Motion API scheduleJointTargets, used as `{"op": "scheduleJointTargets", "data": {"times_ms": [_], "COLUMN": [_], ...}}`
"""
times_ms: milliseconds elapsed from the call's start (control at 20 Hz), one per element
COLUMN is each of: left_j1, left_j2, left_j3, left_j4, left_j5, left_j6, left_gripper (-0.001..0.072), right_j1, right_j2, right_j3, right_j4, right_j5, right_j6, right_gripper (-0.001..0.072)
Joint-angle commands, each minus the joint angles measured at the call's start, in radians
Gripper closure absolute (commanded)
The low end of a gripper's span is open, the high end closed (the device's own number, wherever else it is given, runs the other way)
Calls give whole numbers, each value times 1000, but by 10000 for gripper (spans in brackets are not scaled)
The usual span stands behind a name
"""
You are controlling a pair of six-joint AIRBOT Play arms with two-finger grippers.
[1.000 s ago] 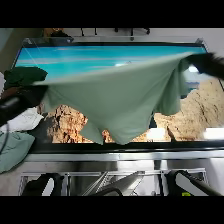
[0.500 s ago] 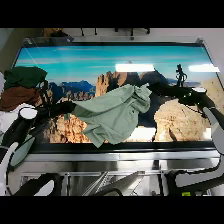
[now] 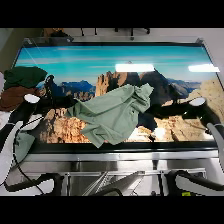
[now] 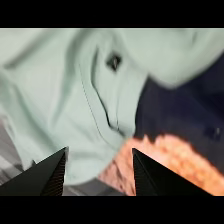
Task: Fold the shirts.
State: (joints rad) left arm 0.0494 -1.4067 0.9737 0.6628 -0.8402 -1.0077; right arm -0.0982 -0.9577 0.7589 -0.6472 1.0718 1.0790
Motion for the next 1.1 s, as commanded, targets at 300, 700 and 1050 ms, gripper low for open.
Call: {"op": "scheduleJointTargets", "data": {"times_ms": [300, 700, 1050], "left_j1": [14, 21, 168], "left_j2": [-20, 28, 471], "left_j3": [20, 20, 368], "left_j4": [0, -1, -2], "left_j5": [-51, -73, -219], "left_j6": [6, 12, 11], "left_gripper": [692, 693, 693], "right_j1": [341, 343, 9], "right_j2": [-96, -43, 292], "right_j3": [-175, -35, 618], "right_j4": [88, 418, 367], "right_j5": [-329, -282, -169], "right_j6": [22, -310, -335], "right_gripper": [240, 689, 690]}}
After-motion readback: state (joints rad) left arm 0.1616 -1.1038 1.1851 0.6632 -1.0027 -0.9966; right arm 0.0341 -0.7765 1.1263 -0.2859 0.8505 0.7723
